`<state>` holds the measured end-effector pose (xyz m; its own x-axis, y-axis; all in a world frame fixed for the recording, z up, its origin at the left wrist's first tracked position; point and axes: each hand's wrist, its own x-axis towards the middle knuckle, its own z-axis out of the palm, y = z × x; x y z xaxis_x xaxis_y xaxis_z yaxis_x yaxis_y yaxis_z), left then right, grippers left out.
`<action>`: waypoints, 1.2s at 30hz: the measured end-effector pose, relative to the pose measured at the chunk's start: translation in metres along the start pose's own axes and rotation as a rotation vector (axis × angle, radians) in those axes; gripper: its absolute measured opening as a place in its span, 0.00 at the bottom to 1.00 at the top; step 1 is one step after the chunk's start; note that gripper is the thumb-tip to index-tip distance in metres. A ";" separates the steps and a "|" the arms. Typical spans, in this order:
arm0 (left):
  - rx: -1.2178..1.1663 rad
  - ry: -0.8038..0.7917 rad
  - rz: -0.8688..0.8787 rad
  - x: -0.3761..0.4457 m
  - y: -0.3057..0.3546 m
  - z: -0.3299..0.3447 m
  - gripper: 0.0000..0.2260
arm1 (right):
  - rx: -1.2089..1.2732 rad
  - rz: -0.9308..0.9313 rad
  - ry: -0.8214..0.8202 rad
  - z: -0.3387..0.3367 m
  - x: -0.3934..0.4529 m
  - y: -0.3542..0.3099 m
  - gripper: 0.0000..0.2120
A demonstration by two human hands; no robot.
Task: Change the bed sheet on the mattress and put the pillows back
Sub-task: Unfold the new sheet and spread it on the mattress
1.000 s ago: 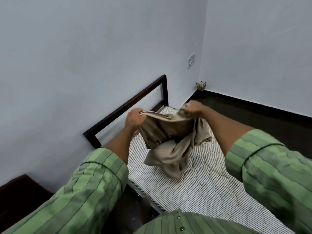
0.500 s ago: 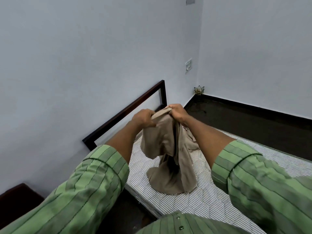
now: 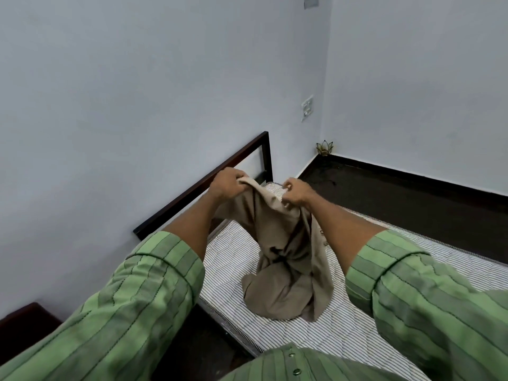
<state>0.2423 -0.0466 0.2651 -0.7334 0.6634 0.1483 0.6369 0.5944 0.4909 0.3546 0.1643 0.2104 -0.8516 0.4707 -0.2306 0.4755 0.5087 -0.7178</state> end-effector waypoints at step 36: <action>-1.428 -0.316 -0.407 -0.022 0.033 0.003 0.10 | 0.303 -0.106 -0.207 0.012 -0.018 -0.020 0.10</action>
<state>0.2798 -0.0401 0.2757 -0.5999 0.7451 -0.2914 -0.4828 -0.0468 0.8745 0.3580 0.1369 0.2215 -0.9338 0.2556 -0.2503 0.3221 0.2961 -0.8992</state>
